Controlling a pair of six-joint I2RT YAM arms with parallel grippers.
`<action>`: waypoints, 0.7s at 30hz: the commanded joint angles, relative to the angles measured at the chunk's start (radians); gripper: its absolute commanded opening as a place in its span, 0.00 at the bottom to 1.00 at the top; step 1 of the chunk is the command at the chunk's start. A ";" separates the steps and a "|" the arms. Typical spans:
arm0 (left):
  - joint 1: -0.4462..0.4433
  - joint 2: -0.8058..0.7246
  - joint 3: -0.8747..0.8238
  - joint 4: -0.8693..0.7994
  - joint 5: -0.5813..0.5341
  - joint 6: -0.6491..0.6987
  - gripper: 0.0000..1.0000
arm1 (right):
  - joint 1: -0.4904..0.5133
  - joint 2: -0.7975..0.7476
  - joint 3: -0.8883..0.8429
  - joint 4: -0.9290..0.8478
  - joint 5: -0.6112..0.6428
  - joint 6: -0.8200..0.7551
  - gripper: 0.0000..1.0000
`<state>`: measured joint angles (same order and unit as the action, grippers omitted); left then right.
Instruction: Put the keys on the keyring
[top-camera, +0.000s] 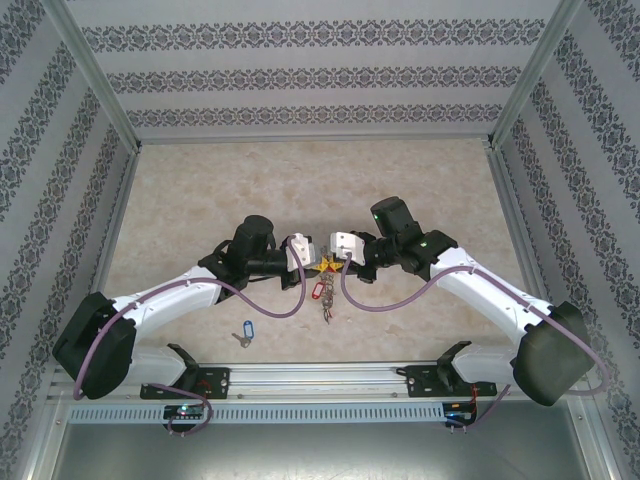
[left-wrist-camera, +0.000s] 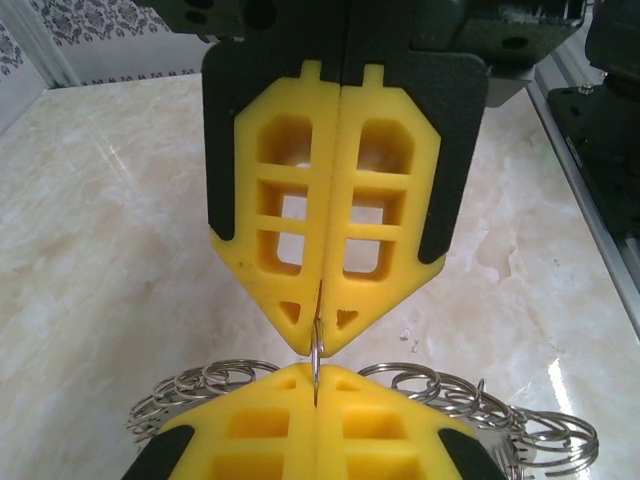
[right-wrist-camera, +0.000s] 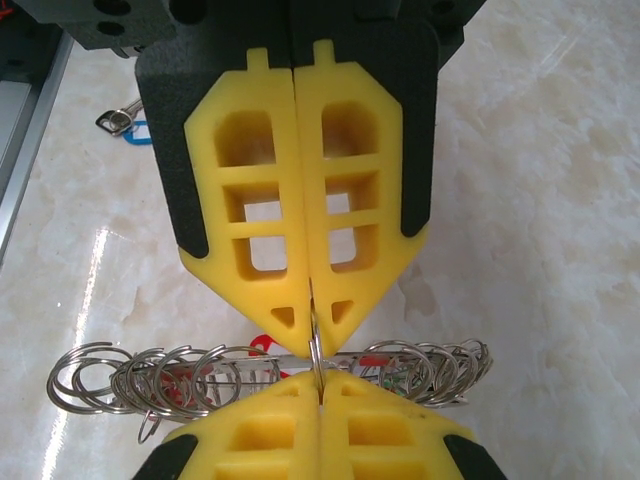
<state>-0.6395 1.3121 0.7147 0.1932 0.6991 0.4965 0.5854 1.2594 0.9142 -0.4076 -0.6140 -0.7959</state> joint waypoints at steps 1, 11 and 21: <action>0.007 -0.023 0.021 -0.048 -0.006 0.031 0.16 | 0.006 -0.018 0.021 0.018 -0.035 -0.012 0.00; 0.008 -0.027 0.014 -0.029 -0.005 0.014 0.11 | 0.004 -0.025 0.013 0.025 -0.037 -0.005 0.00; 0.011 -0.024 0.019 0.029 -0.022 -0.084 0.00 | 0.004 -0.028 0.013 0.021 -0.032 0.009 0.00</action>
<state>-0.6392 1.3064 0.7151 0.1768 0.6918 0.4690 0.5854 1.2591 0.9142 -0.4084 -0.6140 -0.7921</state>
